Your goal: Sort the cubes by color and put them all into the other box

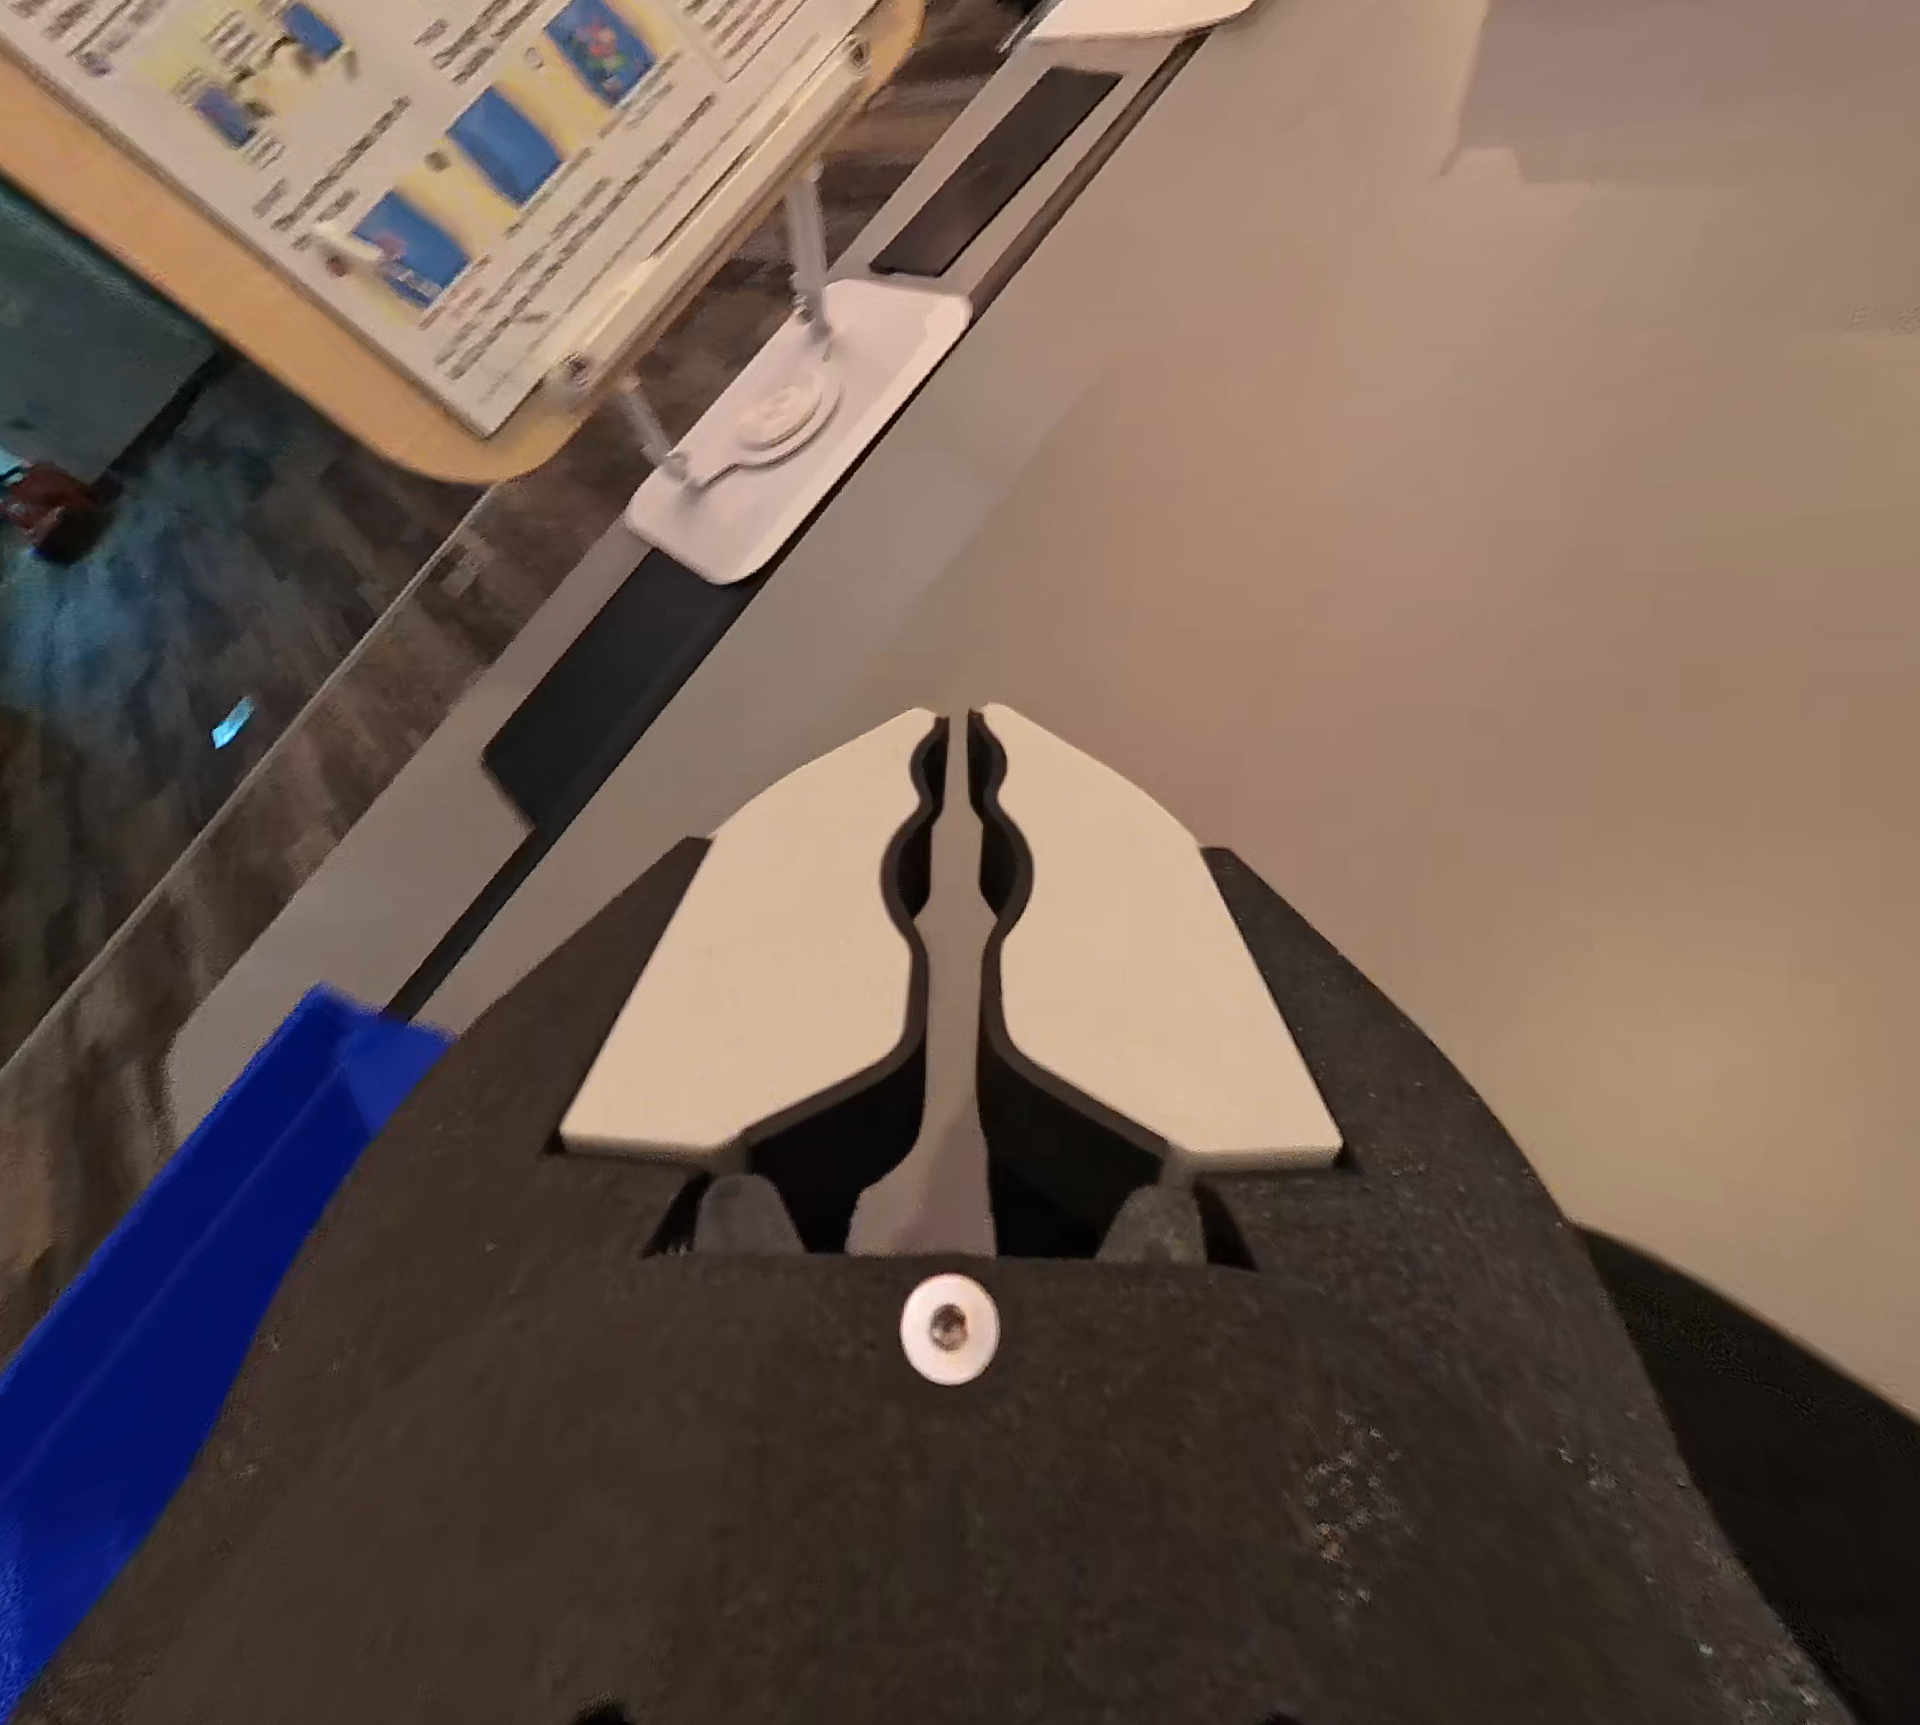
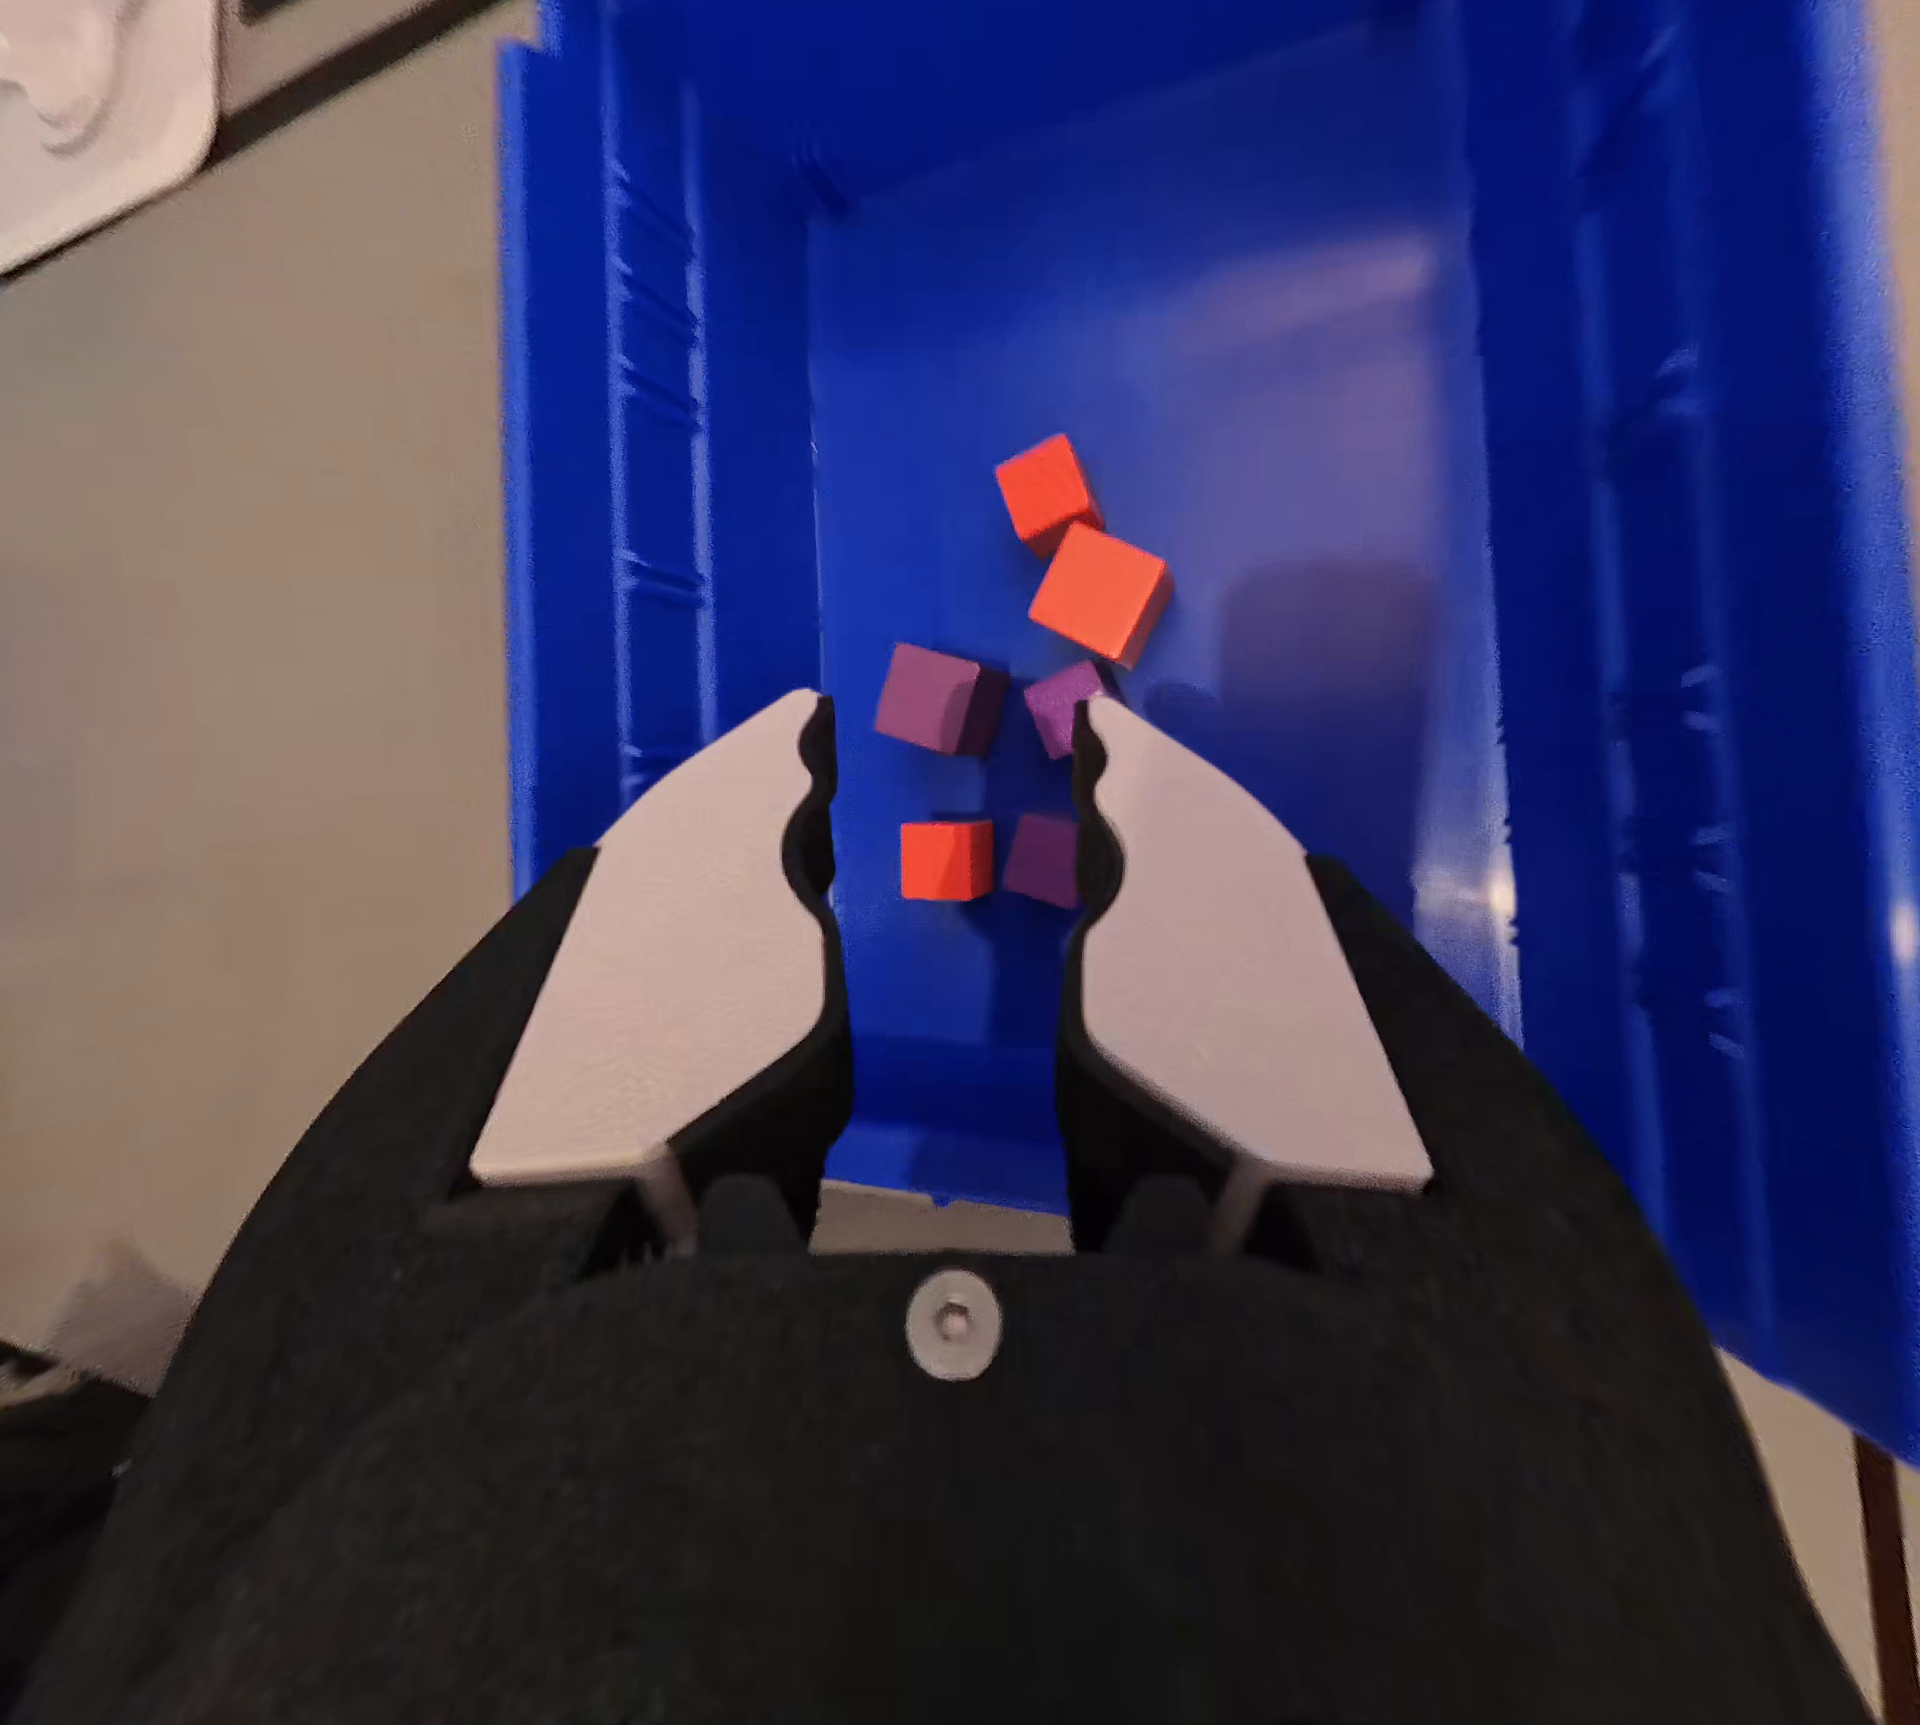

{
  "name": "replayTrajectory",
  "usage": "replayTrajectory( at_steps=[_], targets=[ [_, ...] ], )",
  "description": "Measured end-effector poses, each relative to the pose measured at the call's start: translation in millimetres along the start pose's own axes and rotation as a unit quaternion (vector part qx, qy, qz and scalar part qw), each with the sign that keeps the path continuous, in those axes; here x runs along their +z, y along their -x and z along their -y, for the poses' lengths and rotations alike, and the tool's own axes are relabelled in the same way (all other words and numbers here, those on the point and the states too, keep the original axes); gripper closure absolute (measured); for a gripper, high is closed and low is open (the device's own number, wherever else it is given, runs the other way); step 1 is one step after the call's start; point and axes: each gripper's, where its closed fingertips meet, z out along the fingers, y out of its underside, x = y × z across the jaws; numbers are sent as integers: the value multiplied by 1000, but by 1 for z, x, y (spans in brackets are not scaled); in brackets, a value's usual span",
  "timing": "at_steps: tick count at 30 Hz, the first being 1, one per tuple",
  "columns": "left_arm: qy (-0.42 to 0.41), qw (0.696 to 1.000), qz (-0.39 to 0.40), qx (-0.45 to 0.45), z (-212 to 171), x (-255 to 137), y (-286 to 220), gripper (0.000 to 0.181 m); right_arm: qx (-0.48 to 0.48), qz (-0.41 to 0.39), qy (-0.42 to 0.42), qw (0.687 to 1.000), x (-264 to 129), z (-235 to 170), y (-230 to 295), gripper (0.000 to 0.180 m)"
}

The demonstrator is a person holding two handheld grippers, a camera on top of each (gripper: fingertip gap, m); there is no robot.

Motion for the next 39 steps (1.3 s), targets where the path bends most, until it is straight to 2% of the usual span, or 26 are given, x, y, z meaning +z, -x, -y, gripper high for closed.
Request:
replayTrajectory(
  at_steps=[4, 7, 9, 12, 15, 17, 19, 23, 24, 25, 27, 34, 39],
  targets=[
    [70, 993, 90, 13, -36, -40, 63, 166, -48, -26, -62, 997, -28, 24, 20, 137],
    [168, 977, 134, 6, -84, -80, 116, 153, -103, -25, -86, 991, -39, 37, 47, 137],
    [246, 963, 107, -17, -125, -103, 132, 137, -145, -18, -94, 985, -41, 44, 68, 138],
    [344, 936, 65, -34, -181, -124, 145, 138, -193, -5, -87, 977, -35, 49, 97, 138],
    [397, 917, 8, -39, -219, -126, 136, 149, -232, 4, -58, 971, -24, 46, 118, 138],
    [401, 914, -32, -58, -229, -120, 122, 156, -254, 5, -34, 967, -16, 41, 127, 138],
    [407, 906, -71, -89, -234, -116, 107, 152, -270, 6, -11, 963, -8, 38, 136, 138],
    [452, 866, -155, -148, -246, -117, 77, 145, -295, 13, 17, 955, 5, 34, 152, 138],
    [463, 858, -166, -150, -250, -117, 72, 150, -301, 14, 21, 953, 8, 34, 155, 138],
    [477, 849, -172, -148, -255, -118, 69, 156, -304, 15, 25, 952, 10, 33, 159, 138],
    [507, 834, -162, -147, -265, -118, 70, 151, -309, 12, 33, 950, 14, 32, 163, 138],
    [535, 791, -152, -253, -269, -109, 59, 147, -317, -3, 63, 946, 22, 24, 165, 138],
    [531, 794, -140, -260, -265, -109, 62, 140, -310, -1, 68, 948, 23, 22, 161, 138]
  ],
)
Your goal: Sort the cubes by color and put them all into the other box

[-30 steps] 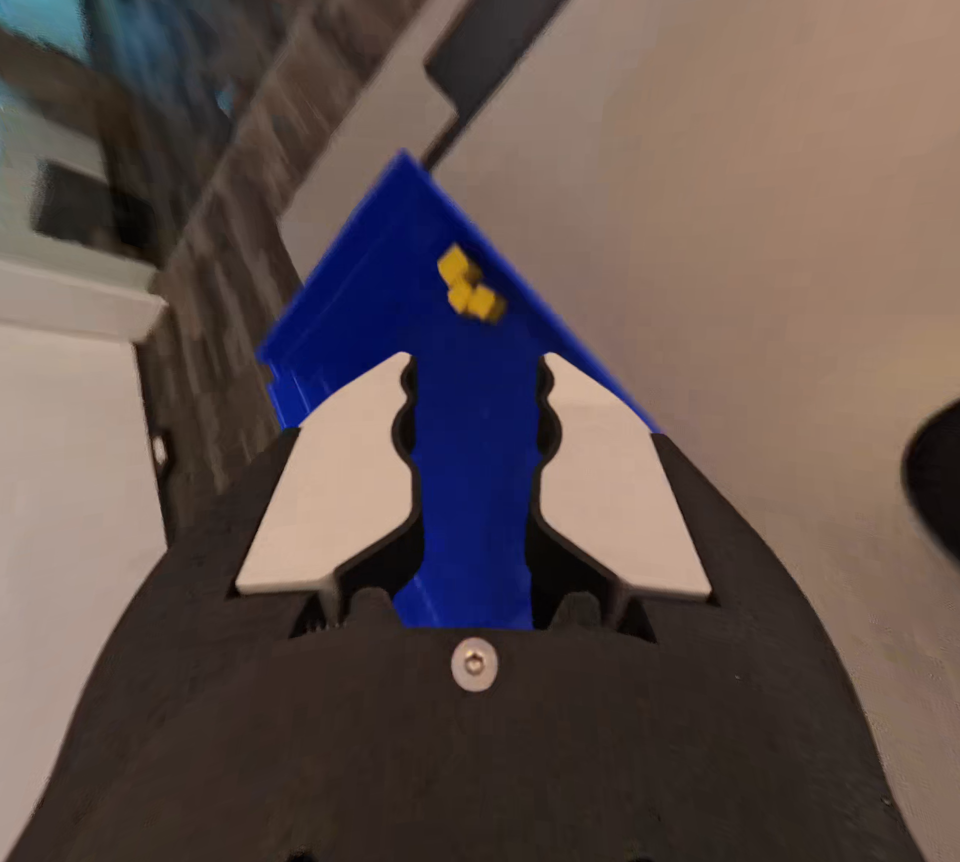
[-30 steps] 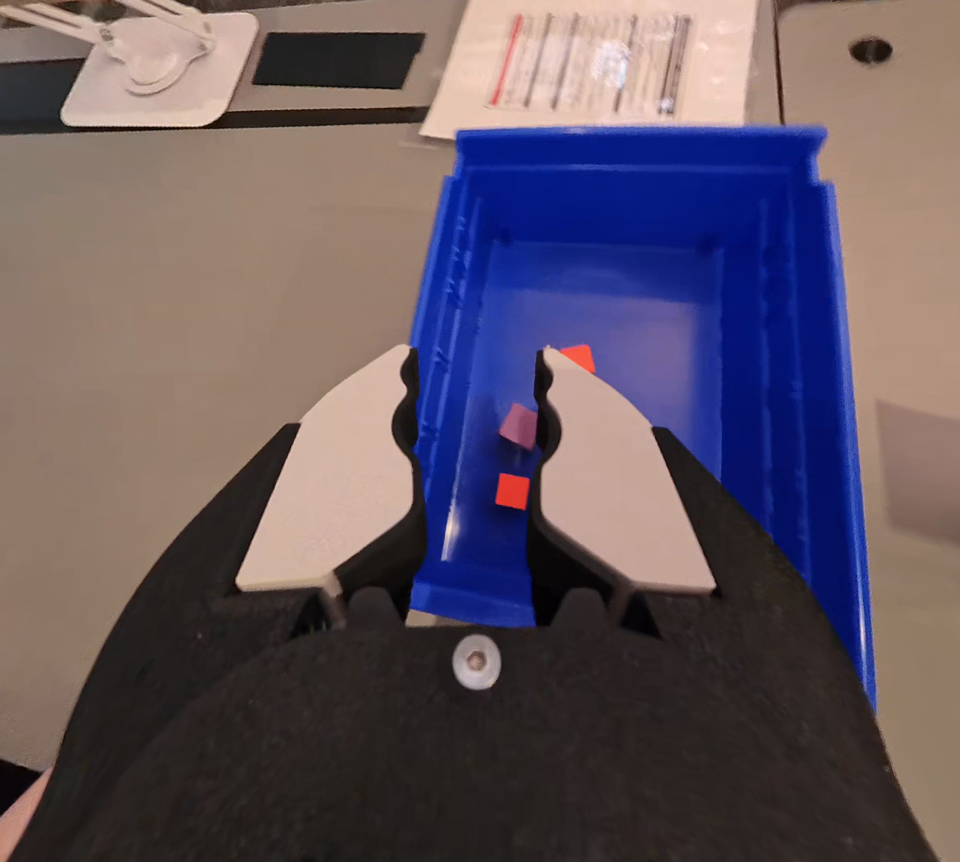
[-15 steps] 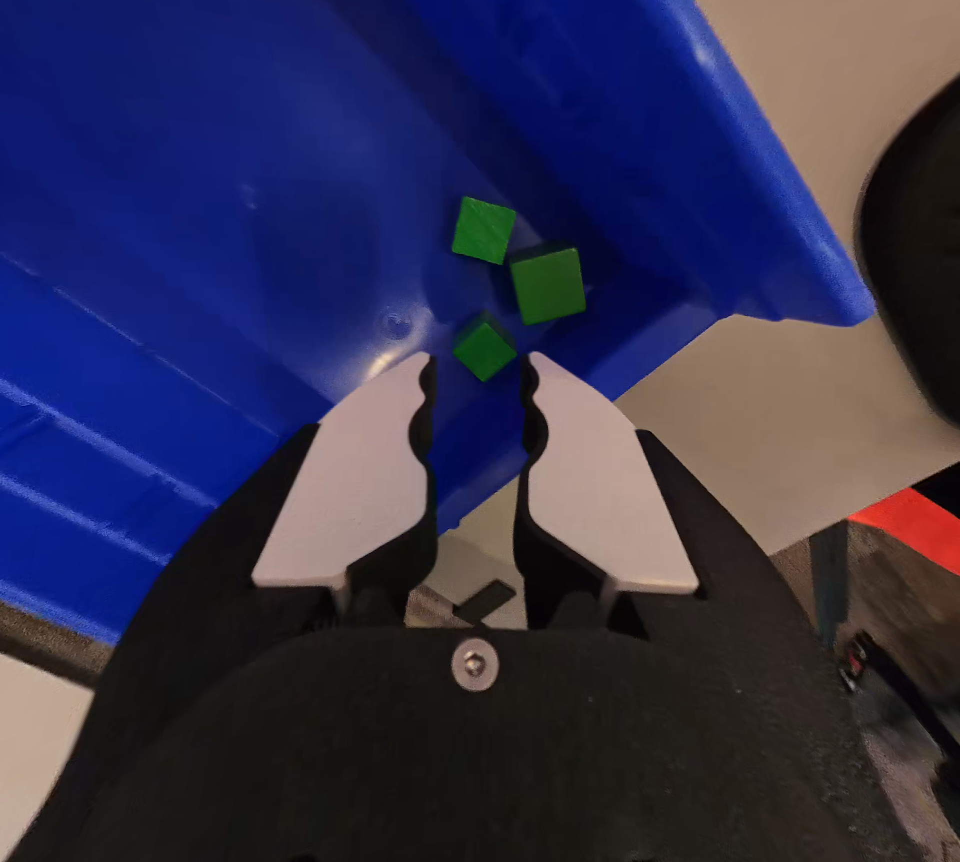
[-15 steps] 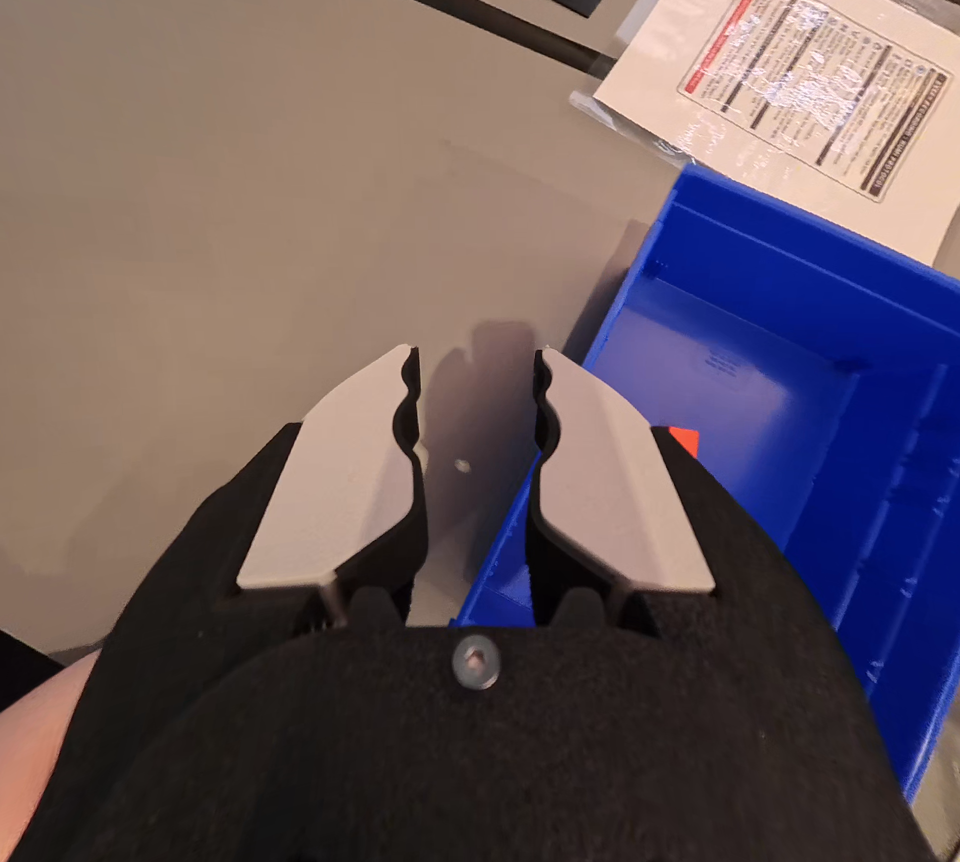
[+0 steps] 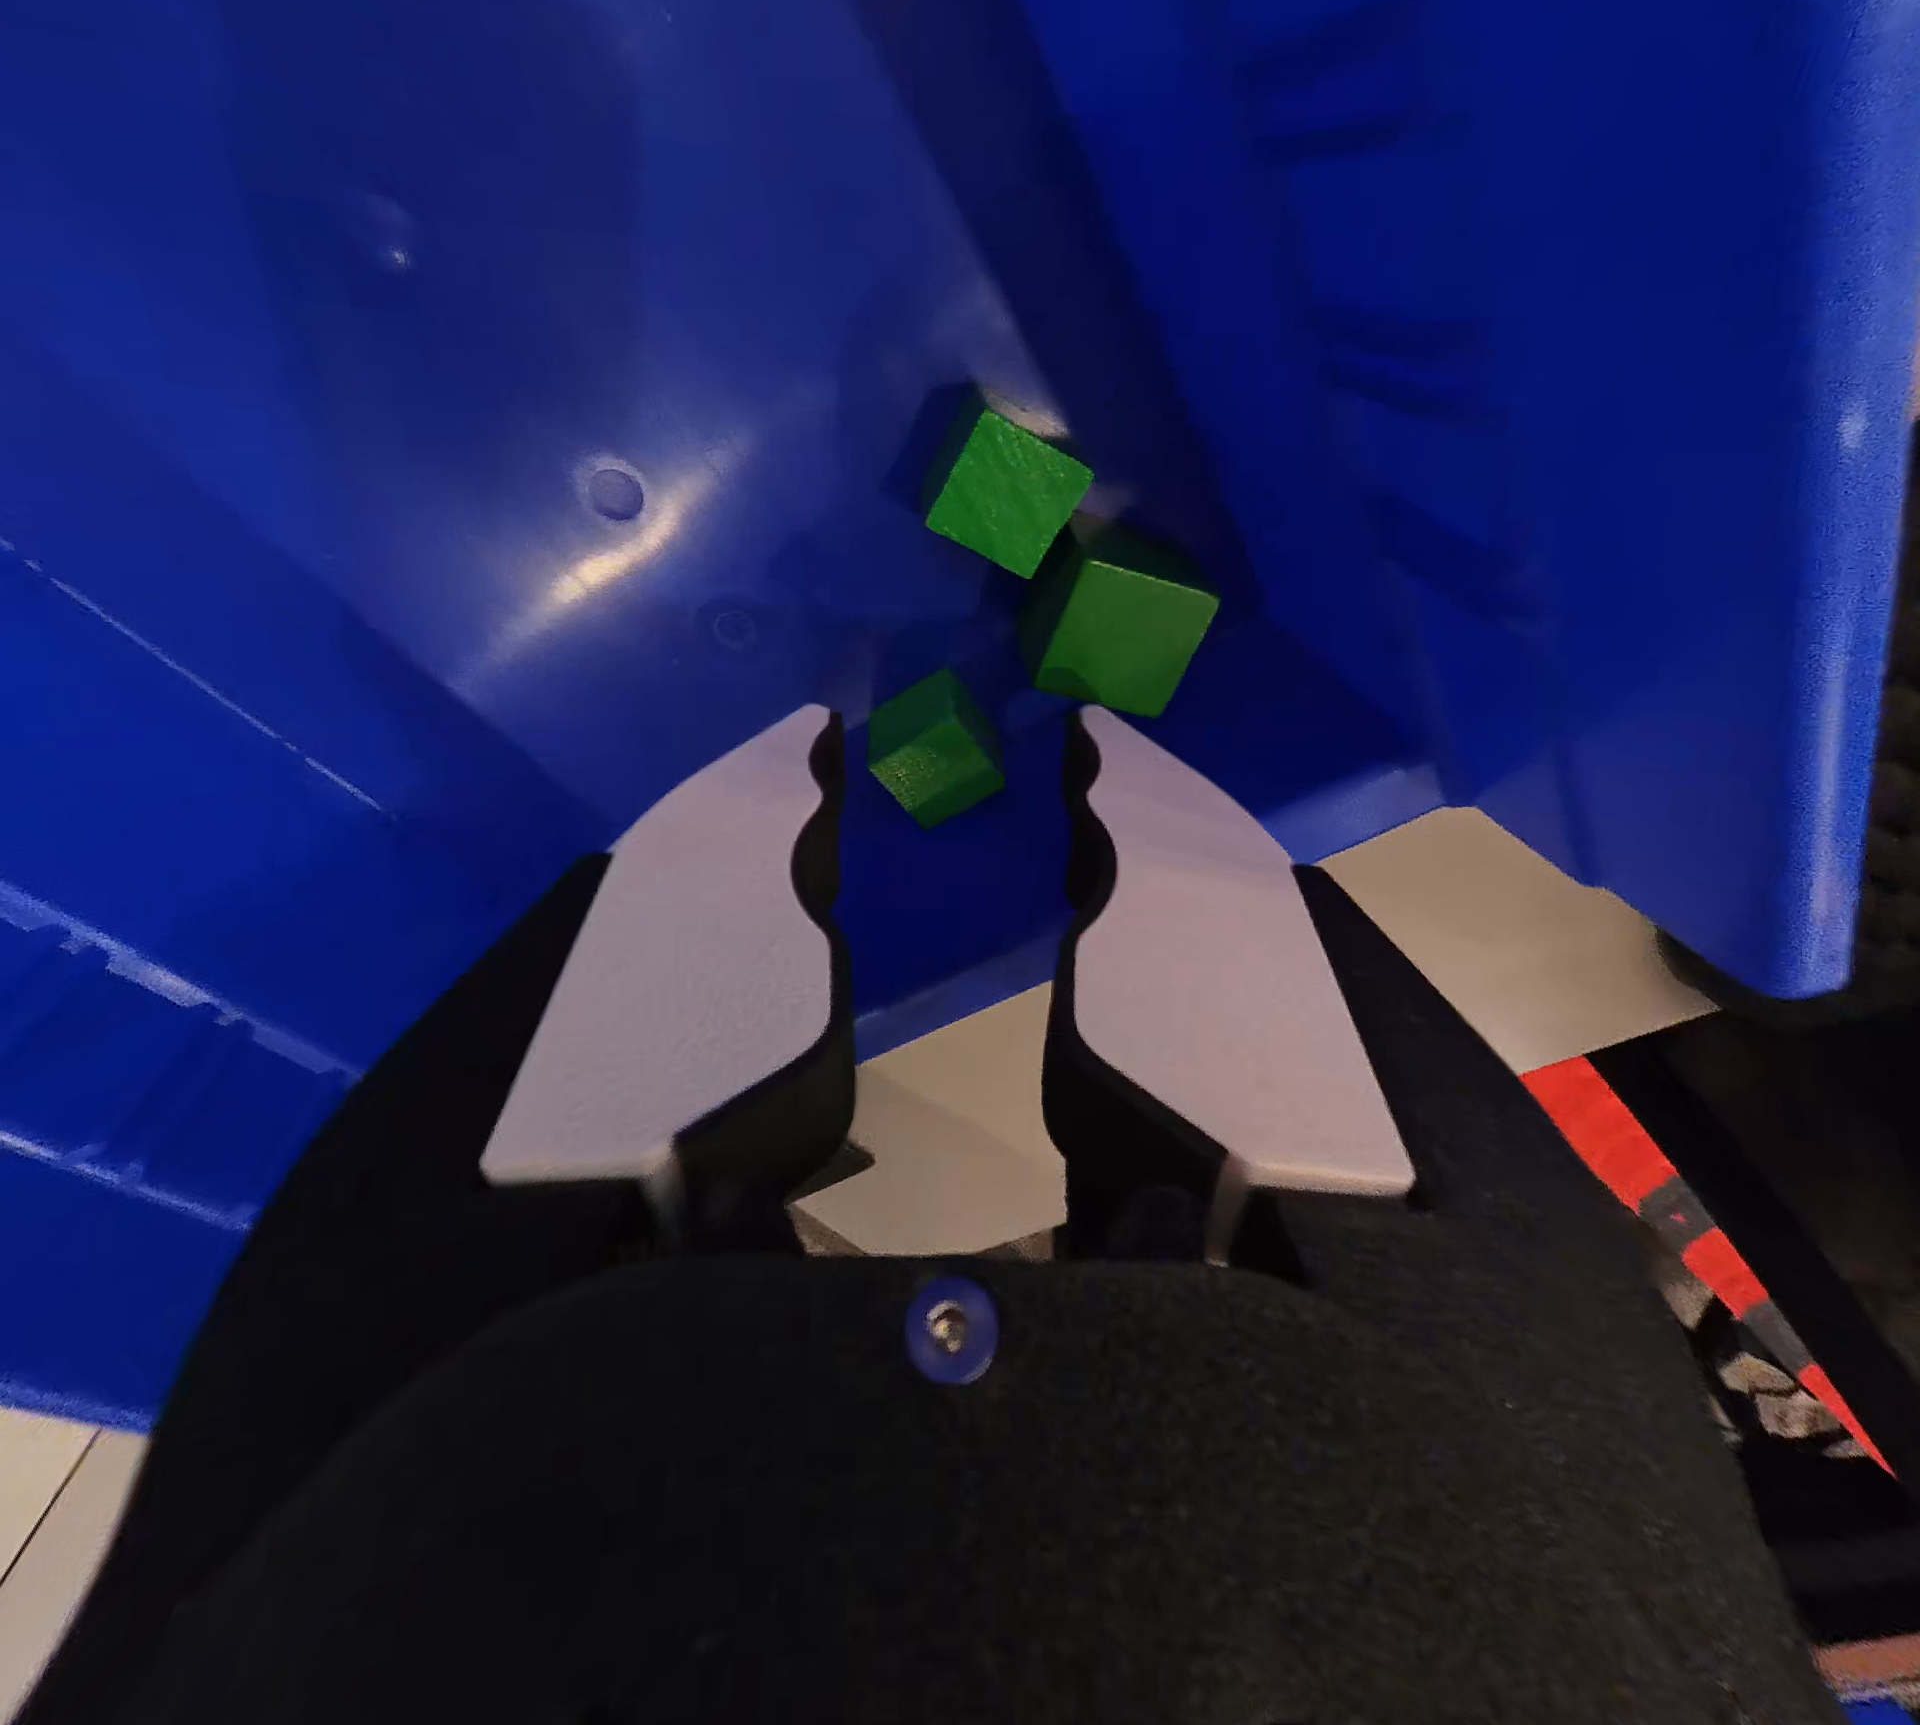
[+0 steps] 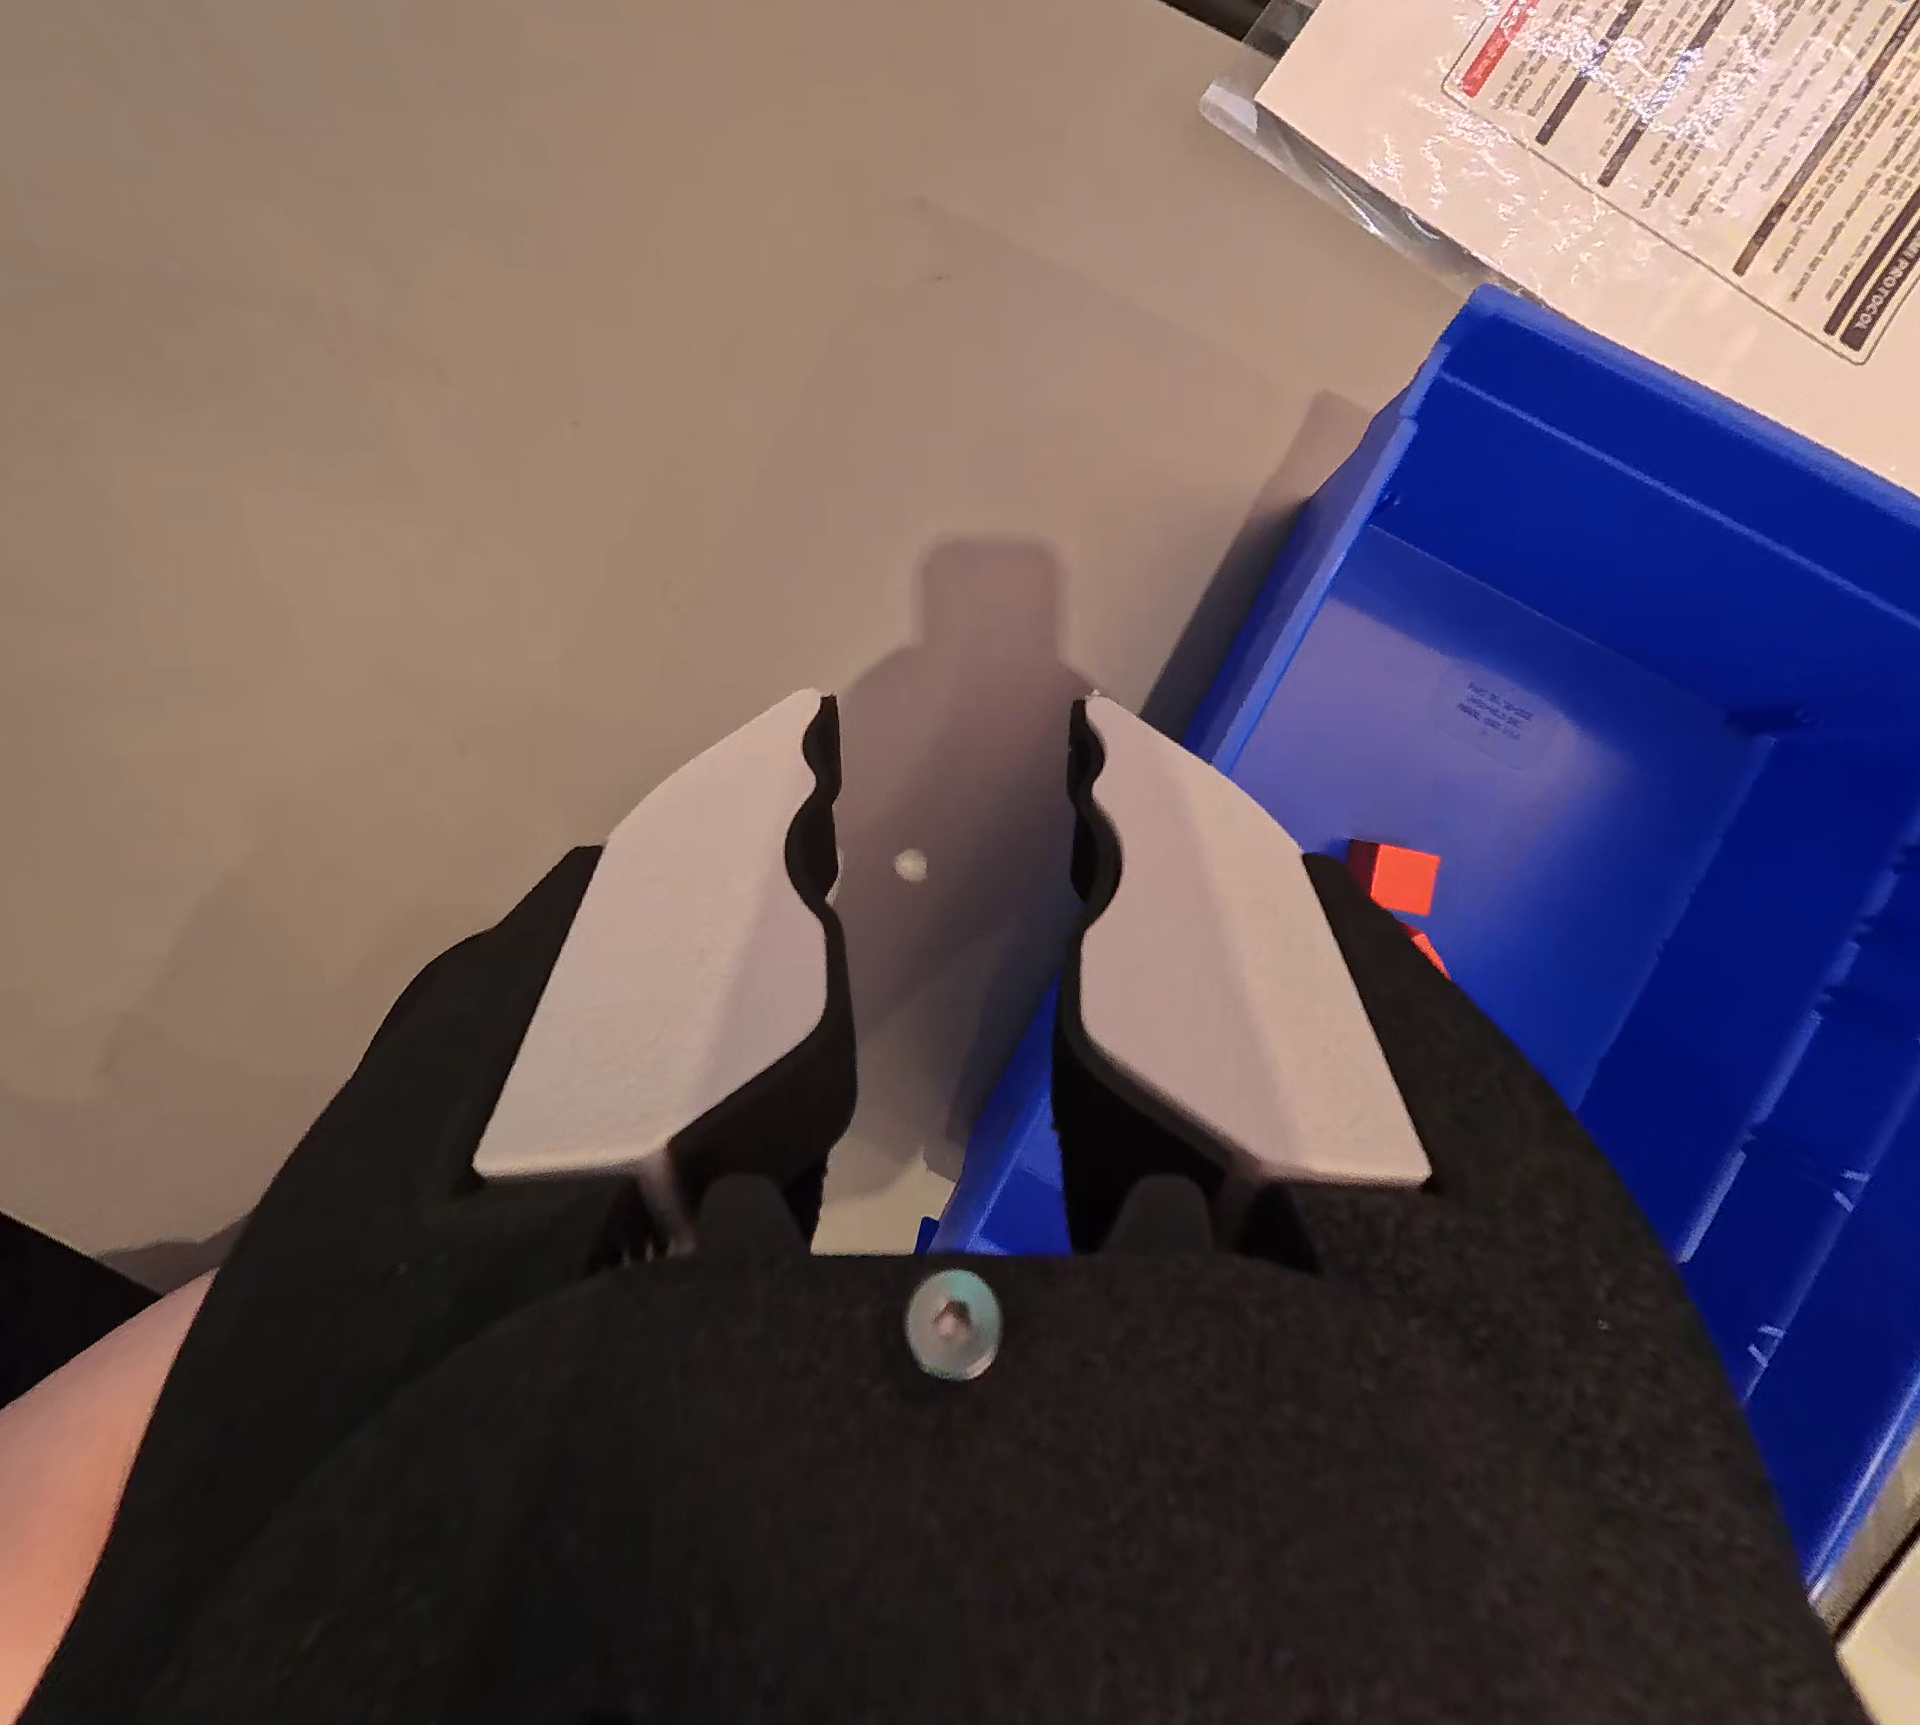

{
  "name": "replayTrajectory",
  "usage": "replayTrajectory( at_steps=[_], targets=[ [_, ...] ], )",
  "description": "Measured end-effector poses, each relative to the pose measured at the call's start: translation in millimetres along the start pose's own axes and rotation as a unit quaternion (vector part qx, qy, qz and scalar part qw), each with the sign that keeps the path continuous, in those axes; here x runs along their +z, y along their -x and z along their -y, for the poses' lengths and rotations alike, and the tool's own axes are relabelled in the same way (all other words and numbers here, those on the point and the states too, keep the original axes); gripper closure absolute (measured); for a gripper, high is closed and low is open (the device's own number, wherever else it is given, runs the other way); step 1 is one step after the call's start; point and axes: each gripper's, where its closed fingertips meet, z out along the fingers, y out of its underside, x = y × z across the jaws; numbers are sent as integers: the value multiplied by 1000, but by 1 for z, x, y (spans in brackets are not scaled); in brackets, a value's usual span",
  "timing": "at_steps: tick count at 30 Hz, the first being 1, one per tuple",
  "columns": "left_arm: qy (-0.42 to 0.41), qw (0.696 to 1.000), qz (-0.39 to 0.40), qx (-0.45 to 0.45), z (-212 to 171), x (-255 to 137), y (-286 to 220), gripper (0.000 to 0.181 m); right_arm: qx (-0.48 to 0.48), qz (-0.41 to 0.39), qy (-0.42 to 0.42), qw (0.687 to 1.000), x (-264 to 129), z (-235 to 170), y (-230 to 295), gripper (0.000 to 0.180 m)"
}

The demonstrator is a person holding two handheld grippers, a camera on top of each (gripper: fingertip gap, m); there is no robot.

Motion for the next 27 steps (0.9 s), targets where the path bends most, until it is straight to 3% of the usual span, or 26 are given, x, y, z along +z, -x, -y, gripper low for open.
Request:
replayTrajectory(
  at_steps=[5, 12, 14, 18, 23, 25, 27],
  targets=[
    [37, 999, 1, -24, -10, 9, 2, 134, 8, 3, 0, 1000, -2, -4, -2, 138],
    [114, 989, -19, -88, -20, 14, 3, 145, 7, 8, 7, 1000, -1, -10, -2, 139],
    [131, 988, 6, -78, -22, 15, 11, 159, 5, 12, 4, 1000, -1, -10, -1, 139],
    [114, 992, 49, -19, -18, 11, 20, 159, 8, 14, 3, 1000, -1, -13, -3, 140],
    [-77, 995, 55, -27, 18, -26, 27, 159, 3, 9, -7, 1000, -4, -6, -3, 141],
    [-186, 981, 63, 0, 35, -53, 23, 159, -15, 6, -15, 1000, -5, 3, 3, 141],
    [-315, 946, 71, 38, 57, -88, 7, 159, -47, 10, -34, 998, -7, 19, 17, 141]
  ],
)
